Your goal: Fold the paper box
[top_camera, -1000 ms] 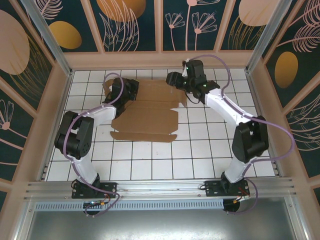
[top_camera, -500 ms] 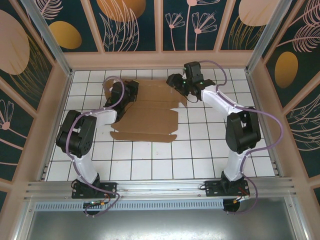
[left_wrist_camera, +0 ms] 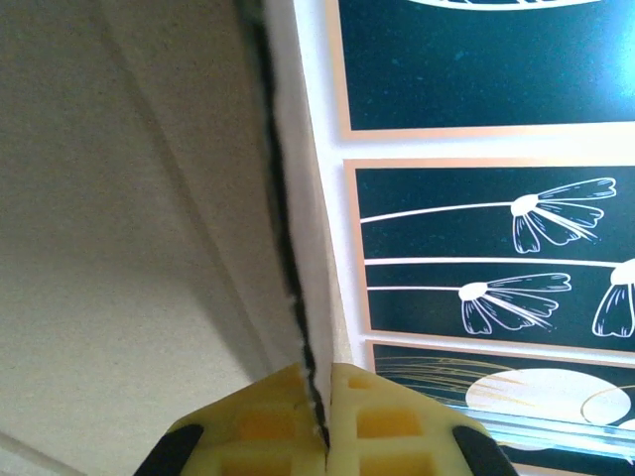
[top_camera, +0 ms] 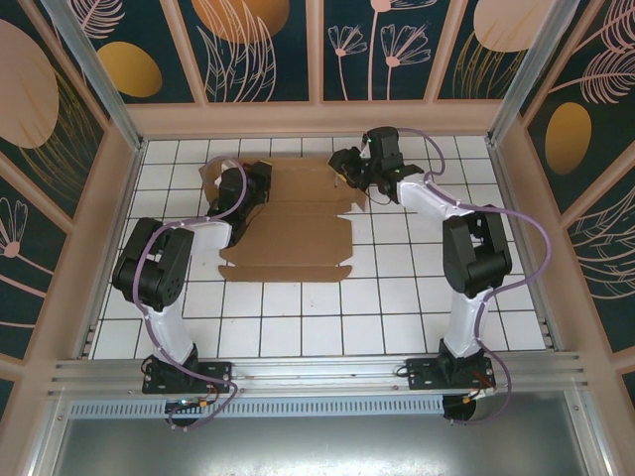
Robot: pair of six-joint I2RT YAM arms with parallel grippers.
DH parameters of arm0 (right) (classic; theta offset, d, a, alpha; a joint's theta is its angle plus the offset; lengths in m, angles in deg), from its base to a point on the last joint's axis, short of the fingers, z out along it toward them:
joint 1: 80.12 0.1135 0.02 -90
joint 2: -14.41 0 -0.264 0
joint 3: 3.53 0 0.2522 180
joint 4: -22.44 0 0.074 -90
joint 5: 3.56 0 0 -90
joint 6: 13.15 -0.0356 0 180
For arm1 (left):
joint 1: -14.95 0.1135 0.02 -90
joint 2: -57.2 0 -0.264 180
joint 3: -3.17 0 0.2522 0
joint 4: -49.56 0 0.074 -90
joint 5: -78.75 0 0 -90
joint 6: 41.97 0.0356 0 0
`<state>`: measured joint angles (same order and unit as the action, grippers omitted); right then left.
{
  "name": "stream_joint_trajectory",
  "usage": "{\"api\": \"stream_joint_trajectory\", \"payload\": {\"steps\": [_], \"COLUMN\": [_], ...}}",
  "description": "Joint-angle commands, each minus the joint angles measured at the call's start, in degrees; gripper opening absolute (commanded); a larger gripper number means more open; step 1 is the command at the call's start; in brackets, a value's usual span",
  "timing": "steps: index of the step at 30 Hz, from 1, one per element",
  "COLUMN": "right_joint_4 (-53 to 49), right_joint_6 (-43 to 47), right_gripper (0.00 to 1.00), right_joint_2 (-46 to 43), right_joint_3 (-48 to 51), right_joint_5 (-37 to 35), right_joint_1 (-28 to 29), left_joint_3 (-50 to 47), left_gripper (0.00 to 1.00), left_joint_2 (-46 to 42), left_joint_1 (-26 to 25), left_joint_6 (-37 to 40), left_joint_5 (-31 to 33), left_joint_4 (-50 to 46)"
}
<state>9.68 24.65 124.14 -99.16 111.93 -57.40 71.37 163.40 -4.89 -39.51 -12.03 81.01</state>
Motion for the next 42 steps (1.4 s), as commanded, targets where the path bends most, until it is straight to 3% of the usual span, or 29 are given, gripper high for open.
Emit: {"api": "stream_joint_trajectory", "payload": {"steps": [1,4,7,10,14,18,21,23,34,42], "right_joint_4": [5.71,8.47,5.63,3.01,1.33,-2.85,-7.09,-7.22,-8.37,-4.48], "right_joint_6": [-1.65,-2.08,2.19,6.49,11.89,19.15,21.79,22.47,24.52,26.74], "right_gripper": [0.28,0.28,0.44,0.49,0.48,0.33,0.22,0.21,0.38,0.49], "right_joint_2": [0.94,0.97,-0.47,-4.85,-11.26,-14.84,-12.27,-10.60,1.25,4.21], "right_joint_3": [1.72,3.07,2.80,5.77,12.49,16.93,16.04,16.08,8.92,8.73], "right_joint_5": [2.84,4.05,1.30,-4.97,-9.72,-17.58,-22.61,-25.38,-33.73,-29.66], "right_joint_1": [-0.76,-1.34,-1.45,-1.21,-0.37,3.51,7.24,8.79,8.92,4.65], "left_joint_3": [-0.04,0.28,0.50,0.57,0.59,0.71,0.91,0.94,5.38,5.09], "left_gripper": [0.00,0.00,0.00,0.00,0.00,0.00,0.00,0.00,0.00,0.00], "left_joint_2": [1.65,1.63,1.08,0.60,0.21,0.11,0.06,0.07,-0.12,0.48], "left_joint_1": [-0.56,-0.62,-0.56,-0.59,-0.60,-0.53,-0.51,-0.47,-0.47,-0.47], "left_joint_6": [-0.57,-0.78,-0.46,0.68,2.53,2.94,3.26,3.17,4.32,4.11], "left_joint_5": [-1.38,-1.40,-0.75,0.37,0.84,1.35,1.61,1.82,4.81,3.69], "left_joint_4": [-4.65,-5.46,-6.62,-7.72,-8.05,-8.86,-10.00,-10.85,-19.94,-18.56]}}
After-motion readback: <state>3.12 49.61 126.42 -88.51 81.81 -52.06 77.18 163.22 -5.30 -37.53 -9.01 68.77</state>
